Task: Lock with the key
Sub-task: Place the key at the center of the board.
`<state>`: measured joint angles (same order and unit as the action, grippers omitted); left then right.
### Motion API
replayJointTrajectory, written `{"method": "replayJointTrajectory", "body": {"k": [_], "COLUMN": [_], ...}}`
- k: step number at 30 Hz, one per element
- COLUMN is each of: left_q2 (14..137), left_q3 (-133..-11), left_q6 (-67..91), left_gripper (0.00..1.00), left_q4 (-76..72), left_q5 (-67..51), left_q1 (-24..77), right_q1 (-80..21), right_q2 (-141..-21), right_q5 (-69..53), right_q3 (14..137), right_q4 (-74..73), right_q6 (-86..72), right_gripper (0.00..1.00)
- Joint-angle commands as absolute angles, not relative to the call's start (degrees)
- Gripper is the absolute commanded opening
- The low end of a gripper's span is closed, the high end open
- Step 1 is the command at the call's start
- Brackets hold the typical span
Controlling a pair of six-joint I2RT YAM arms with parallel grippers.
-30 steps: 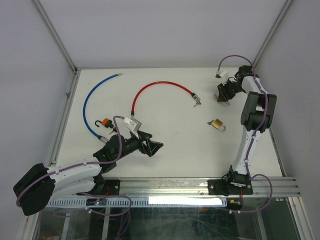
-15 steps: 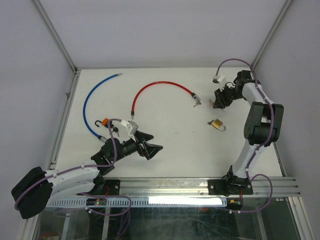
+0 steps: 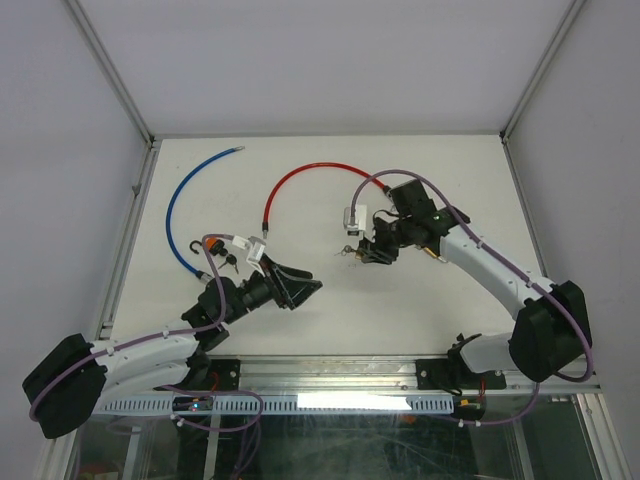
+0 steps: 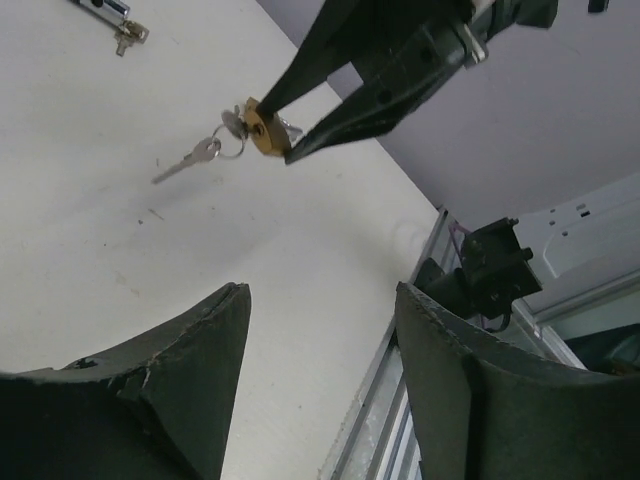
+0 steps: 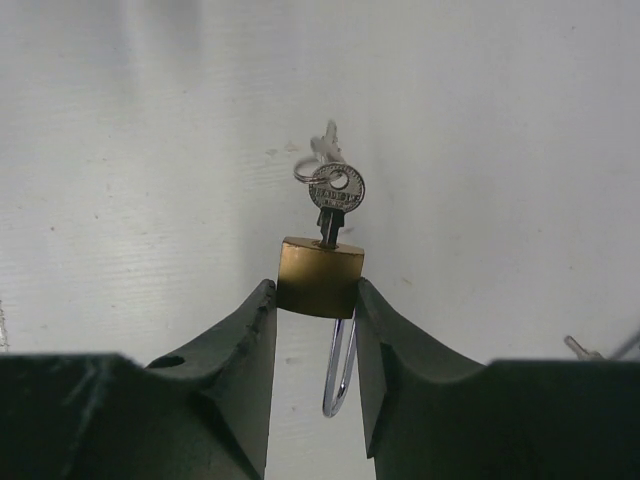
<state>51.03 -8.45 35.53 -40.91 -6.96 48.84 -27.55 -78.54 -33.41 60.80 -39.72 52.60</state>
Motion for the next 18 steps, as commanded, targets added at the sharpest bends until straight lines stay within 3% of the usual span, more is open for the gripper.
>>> {"method": "replayJointTrajectory", "body": {"k": [1, 6, 13, 18], "left_q2": [51.3, 55.7, 60.8, 59.4], "left_q3": [-7.4, -6.6, -7.6, -1.6], "left_q6": [47.7, 54.0, 27.1, 12.2], "left_gripper": [0.56, 0.55, 0.74, 0.87], "left_q4": [-49.9, -54.8, -61.8, -73.0], "left_q5": [-3.6, -1.7, -13.4, -15.7], "left_q1": [48.2, 48.2, 48.2, 48.3], "right_q1": [-30.2, -30.2, -30.4, -30.4], "right_q2": [-75.2, -72.8, -74.1, -75.9], "right_q5": [-33.2, -34.5, -41.4, -47.2], "right_q3": [57.5, 51.7, 51.3, 52.9], "right_q4": [-31.7, -26.9, -30.0, -34.5], "right_q6": [47.1, 46.4, 48.0, 49.3], "right_gripper": [0.00, 0.00, 0.00, 0.00]}}
